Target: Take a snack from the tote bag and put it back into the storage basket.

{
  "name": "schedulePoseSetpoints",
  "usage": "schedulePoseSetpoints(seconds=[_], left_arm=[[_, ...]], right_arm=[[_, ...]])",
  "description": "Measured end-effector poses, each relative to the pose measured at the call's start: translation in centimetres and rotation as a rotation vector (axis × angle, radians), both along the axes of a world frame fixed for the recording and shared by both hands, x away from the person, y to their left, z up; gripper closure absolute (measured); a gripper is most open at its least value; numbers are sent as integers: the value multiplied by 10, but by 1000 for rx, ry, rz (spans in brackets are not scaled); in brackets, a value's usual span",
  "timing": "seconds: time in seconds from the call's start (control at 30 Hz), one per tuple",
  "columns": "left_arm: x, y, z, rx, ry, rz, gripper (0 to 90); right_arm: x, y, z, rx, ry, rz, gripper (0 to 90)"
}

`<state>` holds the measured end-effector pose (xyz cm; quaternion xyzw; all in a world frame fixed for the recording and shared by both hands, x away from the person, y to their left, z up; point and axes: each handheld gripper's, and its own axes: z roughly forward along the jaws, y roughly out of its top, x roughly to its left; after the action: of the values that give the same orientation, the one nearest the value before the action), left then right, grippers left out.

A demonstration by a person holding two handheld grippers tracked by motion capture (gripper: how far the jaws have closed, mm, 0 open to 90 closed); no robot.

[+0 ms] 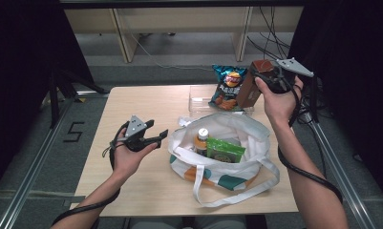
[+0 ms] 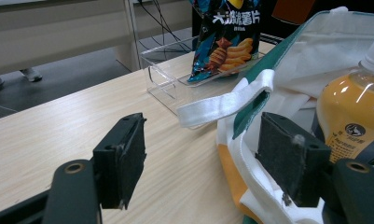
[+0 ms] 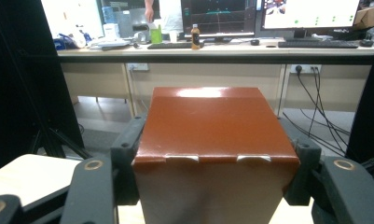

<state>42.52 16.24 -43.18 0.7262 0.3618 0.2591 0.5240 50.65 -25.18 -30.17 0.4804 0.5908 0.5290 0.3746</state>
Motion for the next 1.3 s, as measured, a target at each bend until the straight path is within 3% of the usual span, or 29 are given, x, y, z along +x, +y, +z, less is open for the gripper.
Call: schedulePoseSetpoints(seconds=[0.13, 0.67, 1.3], left_arm=[[0, -1, 0, 4, 1, 1, 314], [-1, -1, 0, 3, 3, 0, 314], [0, 0, 1, 3, 1, 0, 314]], right_arm=[[1, 0, 0, 19, 6, -5, 396], [10, 2, -8, -21, -1, -32, 396], [25, 9, -24, -15, 24, -61, 395]])
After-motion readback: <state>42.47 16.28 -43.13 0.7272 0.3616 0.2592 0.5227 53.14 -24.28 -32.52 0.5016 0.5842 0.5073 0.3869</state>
